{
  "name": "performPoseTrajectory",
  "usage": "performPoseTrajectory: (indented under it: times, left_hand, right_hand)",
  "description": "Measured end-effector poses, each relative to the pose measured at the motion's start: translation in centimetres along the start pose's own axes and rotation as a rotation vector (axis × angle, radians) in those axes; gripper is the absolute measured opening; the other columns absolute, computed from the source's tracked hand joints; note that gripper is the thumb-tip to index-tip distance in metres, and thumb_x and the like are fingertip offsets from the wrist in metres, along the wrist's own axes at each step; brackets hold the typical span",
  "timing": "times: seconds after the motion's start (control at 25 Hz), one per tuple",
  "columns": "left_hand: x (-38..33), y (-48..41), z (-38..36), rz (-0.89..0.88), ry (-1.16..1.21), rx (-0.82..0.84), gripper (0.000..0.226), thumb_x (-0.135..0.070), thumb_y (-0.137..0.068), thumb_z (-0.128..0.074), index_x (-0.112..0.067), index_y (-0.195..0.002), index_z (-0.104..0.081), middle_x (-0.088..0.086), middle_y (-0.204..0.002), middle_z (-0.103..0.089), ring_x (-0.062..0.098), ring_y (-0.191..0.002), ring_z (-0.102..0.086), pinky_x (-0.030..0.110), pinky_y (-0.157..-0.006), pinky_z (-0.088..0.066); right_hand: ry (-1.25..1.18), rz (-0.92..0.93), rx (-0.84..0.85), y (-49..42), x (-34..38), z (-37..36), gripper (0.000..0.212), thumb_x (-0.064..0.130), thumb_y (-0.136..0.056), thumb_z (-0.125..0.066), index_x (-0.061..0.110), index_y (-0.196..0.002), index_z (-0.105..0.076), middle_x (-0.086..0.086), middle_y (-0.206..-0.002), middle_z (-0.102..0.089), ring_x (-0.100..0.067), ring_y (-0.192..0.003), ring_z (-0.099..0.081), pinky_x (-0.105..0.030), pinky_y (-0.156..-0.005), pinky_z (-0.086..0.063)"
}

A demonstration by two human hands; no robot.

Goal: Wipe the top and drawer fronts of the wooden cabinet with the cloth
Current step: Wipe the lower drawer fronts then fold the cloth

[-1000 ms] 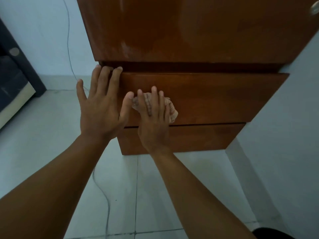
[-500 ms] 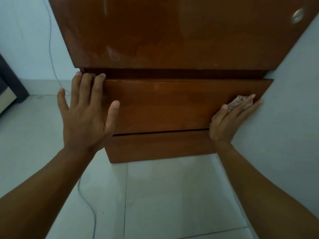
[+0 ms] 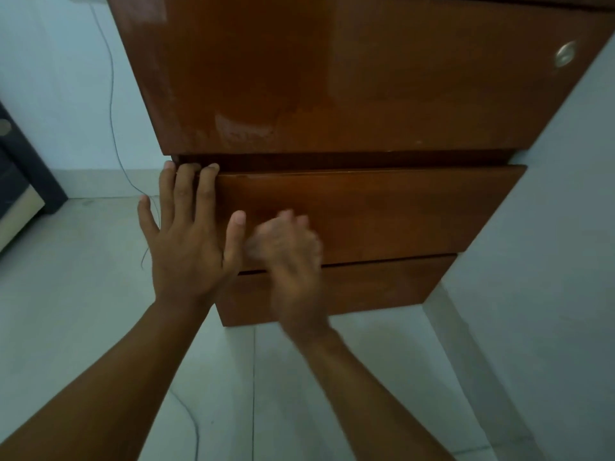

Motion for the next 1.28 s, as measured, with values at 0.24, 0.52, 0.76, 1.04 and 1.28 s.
performPoseTrajectory:
  times: [0.24,0.52,0.76,1.04,1.28]
  left_hand:
    - [0.6,-0.4,-0.5,-0.026,-0.019,-0.004,0.067,-0.057,-0.102,-0.026,-0.019,-0.157,-0.031,0.007,-0.165,-0.029,0.027,-0.156,-0.015,0.064,-0.122,-0.010]
    - [0.5,-0.5,-1.0,-0.010,-0.017,0.001,0.069,-0.059,-0.101,-0.026,-0.019,-0.157,-0.030,0.006,-0.167,-0.025,0.025,-0.158,-0.011,0.064,-0.122,-0.008]
    - [0.2,-0.1,-1.7,0.006,-0.095,0.038,0.077,-0.061,-0.101,-0.025,-0.019,-0.163,-0.009,0.010,-0.171,-0.003,0.028,-0.158,0.002,0.063,-0.123,-0.002]
    - [-0.6,1.0,-2.0,0.091,-0.161,0.100,0.081,-0.058,-0.102,-0.030,-0.014,-0.163,-0.001,0.019,-0.170,0.005,0.033,-0.158,0.004,0.061,-0.124,-0.004]
    - [1.0,-0.4,-1.6,0.030,-0.166,0.232,0.077,-0.058,-0.102,-0.027,-0.020,-0.163,0.000,0.013,-0.171,0.006,0.032,-0.158,-0.002,0.059,-0.124,-0.005]
  right_hand:
    - [0.377,0.485,0.194,2.4,-0.7,-7.9,0.051,0.016,-0.108,-0.034,0.022,-0.158,-0.037,-0.006,-0.170,-0.022,-0.029,-0.160,-0.008,-0.046,-0.127,-0.014]
    - [0.612,0.114,0.179,2.4,-18.0,4.9,0.093,0.018,-0.098,-0.061,0.020,-0.164,0.005,-0.026,-0.166,-0.013,-0.047,-0.153,-0.014,-0.061,-0.122,-0.020]
    - [0.483,-0.394,-0.005,1.6,-25.7,14.7,0.067,0.009,-0.108,-0.036,0.013,-0.164,0.001,-0.023,-0.171,0.004,-0.043,-0.158,-0.009,-0.059,-0.112,-0.045]
    - [0.198,-0.591,-0.094,2.4,-22.5,17.1,0.052,0.007,-0.096,-0.047,0.016,-0.146,-0.055,-0.015,-0.148,-0.054,-0.035,-0.130,-0.055,-0.036,-0.097,-0.047]
    - [0.247,-0.776,0.591,5.3,-19.1,11.3,0.065,0.077,-0.085,-0.039,0.021,-0.072,-0.069,-0.004,-0.071,-0.071,-0.028,-0.066,-0.070,-0.040,-0.071,-0.060]
Point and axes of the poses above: each hand's wrist, its own y-axis away from the middle knuckle, its own z-axis out of the back of the hand, x = y × z, the point moved 10 cm from there along -y, towards the middle knuckle
